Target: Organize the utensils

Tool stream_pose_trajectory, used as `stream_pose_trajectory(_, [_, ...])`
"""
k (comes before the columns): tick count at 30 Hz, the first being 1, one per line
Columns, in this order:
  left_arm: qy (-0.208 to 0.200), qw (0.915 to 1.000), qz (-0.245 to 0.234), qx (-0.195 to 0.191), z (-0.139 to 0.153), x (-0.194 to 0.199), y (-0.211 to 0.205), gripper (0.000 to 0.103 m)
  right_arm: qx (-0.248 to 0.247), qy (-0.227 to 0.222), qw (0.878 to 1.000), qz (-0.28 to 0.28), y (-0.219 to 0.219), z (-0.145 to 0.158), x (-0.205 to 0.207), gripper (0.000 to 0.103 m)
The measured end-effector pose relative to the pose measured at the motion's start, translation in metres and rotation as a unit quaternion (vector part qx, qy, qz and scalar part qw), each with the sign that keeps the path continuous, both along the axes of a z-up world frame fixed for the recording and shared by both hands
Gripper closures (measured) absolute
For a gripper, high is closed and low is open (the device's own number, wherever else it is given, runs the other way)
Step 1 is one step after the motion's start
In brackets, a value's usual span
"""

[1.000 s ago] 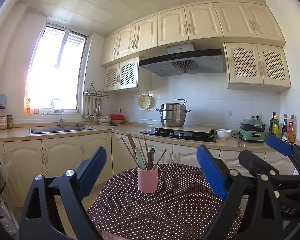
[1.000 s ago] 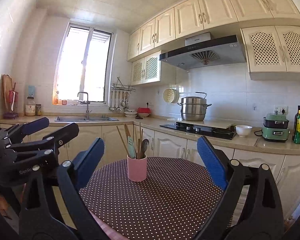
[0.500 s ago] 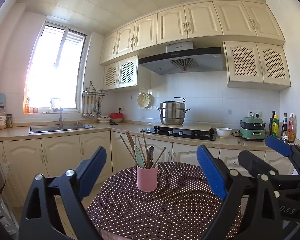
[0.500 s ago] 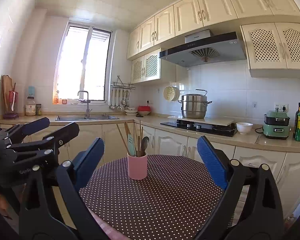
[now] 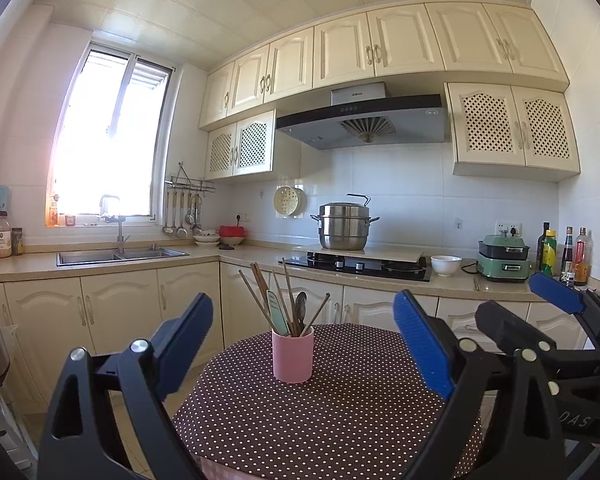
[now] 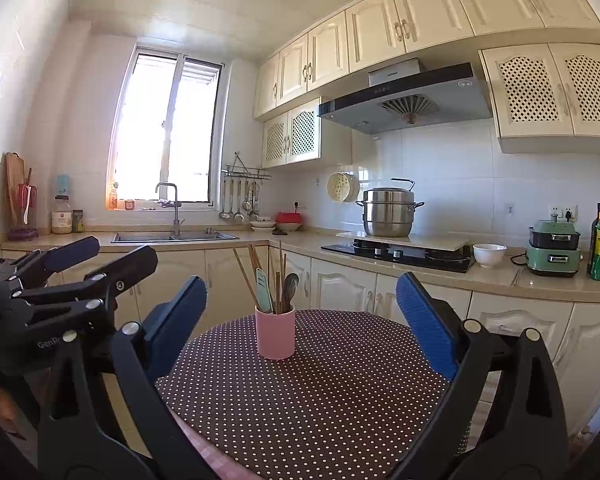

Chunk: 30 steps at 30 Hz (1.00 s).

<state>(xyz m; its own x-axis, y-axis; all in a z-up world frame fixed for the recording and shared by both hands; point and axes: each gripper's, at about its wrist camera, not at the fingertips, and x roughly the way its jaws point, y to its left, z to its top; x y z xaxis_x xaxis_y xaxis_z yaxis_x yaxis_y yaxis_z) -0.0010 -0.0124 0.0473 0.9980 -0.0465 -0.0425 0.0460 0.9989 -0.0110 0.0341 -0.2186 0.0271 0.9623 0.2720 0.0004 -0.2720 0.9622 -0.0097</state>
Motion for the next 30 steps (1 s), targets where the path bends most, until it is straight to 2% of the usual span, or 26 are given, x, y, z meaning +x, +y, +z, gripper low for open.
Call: stream_pose_trajectory(30, [0.012, 0.9999, 0.000, 0.003, -0.005, 0.012, 0.002, 0.013, 0.001, 0.013, 1.000, 0.000, -0.003, -0.007, 0.009, 0.009])
